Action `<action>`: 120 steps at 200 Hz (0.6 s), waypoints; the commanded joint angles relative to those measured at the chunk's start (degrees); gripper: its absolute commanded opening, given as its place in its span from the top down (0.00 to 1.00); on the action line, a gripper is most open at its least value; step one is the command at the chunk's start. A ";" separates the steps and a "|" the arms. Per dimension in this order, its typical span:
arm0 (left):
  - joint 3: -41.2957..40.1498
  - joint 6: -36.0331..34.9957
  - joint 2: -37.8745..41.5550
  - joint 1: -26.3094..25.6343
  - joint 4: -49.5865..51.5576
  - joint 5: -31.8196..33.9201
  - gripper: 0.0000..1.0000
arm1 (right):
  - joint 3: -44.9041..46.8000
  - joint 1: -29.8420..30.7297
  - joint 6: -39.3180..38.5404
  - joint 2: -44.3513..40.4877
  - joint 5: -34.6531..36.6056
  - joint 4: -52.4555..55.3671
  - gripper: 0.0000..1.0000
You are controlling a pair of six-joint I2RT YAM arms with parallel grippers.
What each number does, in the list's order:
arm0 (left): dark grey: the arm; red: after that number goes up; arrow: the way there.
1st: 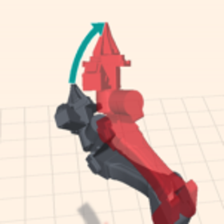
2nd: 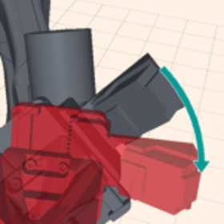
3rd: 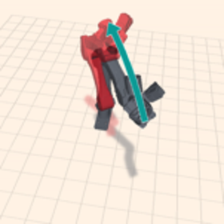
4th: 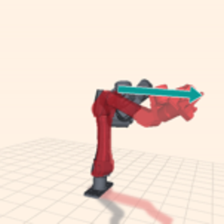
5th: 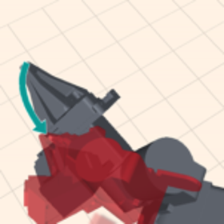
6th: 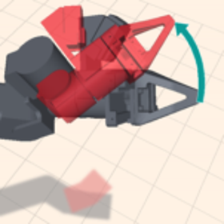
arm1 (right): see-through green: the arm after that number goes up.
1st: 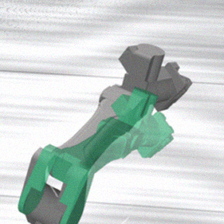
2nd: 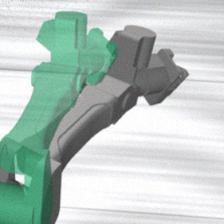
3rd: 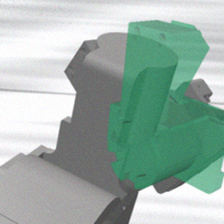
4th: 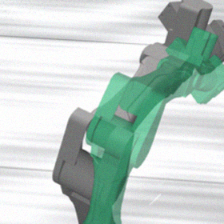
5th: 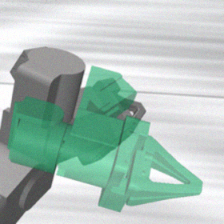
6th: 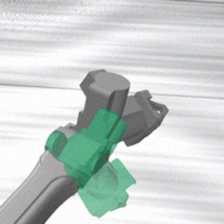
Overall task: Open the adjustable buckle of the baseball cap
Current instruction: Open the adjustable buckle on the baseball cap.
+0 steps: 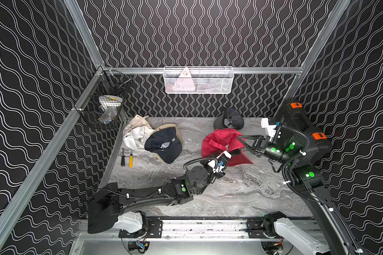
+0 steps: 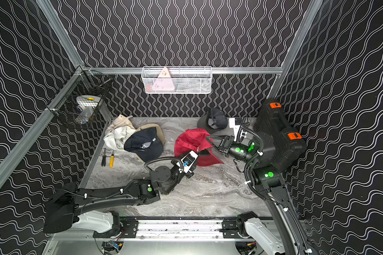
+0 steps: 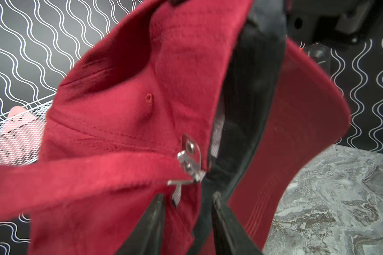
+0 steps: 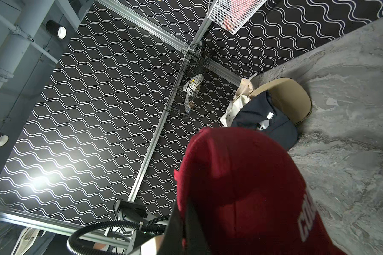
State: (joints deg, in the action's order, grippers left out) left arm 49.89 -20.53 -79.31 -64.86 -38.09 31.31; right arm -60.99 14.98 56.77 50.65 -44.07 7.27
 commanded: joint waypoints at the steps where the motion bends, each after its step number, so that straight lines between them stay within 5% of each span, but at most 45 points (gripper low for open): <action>1: 0.81 0.16 -0.31 0.09 -2.15 -0.58 0.61 | 0.08 0.05 1.41 -0.30 -0.67 -3.74 1.00; 33: 1.09 0.06 -0.66 0.13 -2.18 -0.31 0.66 | 0.08 0.04 1.49 -0.64 -0.82 -3.71 1.00; 70: 1.00 -0.12 -0.52 0.15 -2.09 -0.37 0.86 | 0.25 0.05 1.28 -0.84 -0.77 -3.35 1.00; 120: 1.35 -0.21 1.38 0.09 1.86 -1.05 1.00 | 1.18 0.04 -2.43 -0.54 2.14 1.84 1.00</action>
State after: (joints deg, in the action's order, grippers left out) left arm 50.57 -20.80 -79.09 -64.86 -37.21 31.11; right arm -60.07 14.98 56.40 49.98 -43.68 7.68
